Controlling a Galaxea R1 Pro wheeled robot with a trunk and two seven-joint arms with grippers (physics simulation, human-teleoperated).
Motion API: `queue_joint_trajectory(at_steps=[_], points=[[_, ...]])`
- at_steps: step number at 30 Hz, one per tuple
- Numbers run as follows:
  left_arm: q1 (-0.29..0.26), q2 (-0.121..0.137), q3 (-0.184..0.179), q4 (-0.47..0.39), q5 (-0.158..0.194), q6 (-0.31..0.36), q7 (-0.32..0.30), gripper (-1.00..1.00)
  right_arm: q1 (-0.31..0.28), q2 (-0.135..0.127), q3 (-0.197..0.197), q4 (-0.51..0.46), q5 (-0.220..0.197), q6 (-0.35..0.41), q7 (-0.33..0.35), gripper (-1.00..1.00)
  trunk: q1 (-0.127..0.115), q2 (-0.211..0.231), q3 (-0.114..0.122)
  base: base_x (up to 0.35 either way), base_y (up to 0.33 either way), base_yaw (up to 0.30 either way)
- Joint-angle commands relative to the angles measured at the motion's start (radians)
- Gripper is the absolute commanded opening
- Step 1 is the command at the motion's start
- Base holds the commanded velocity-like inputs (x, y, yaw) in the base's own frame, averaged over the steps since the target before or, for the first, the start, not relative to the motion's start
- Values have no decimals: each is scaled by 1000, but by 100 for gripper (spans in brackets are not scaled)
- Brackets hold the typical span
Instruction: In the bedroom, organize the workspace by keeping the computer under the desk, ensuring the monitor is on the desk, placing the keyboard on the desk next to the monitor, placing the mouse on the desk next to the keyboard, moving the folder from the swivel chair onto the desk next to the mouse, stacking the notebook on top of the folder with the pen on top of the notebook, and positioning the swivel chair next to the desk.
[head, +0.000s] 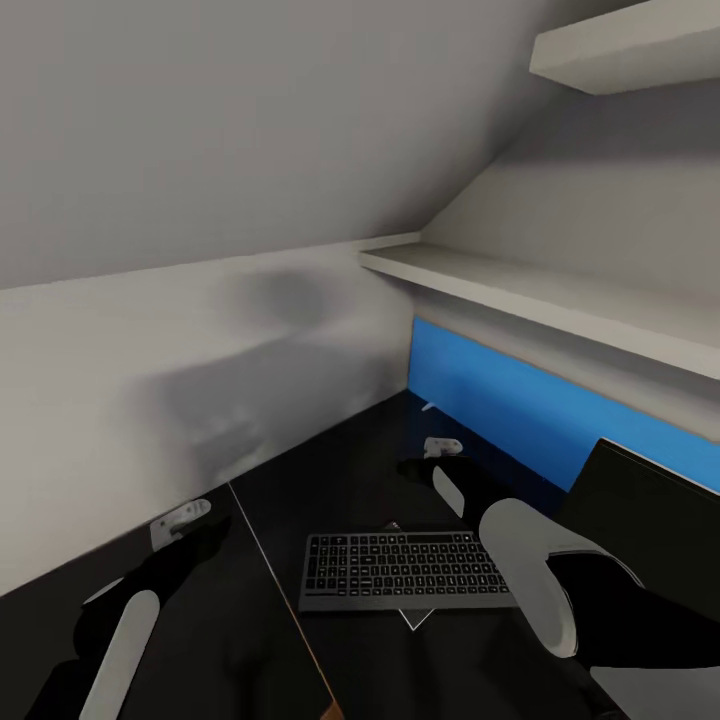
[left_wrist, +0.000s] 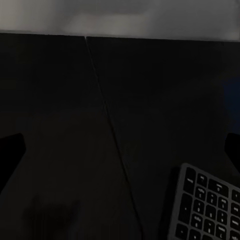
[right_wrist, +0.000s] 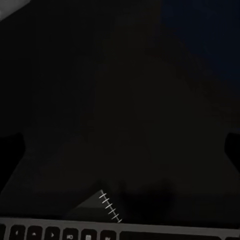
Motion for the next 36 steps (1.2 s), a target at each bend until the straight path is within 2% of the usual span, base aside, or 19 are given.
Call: queue_joint_trajectory(at_steps=[1, 36], points=[[-1, 0, 0, -1, 11, 3, 9, 100, -1, 0, 0, -2, -9, 4, -3, 100, 1, -2, -2, 0, 0, 0], [-1, -1, 0, 2, 11, 3, 9, 100, -1, 3, 0, -3, -12, 3, -4, 100, 1, -2, -7, -4, 4, 0]])
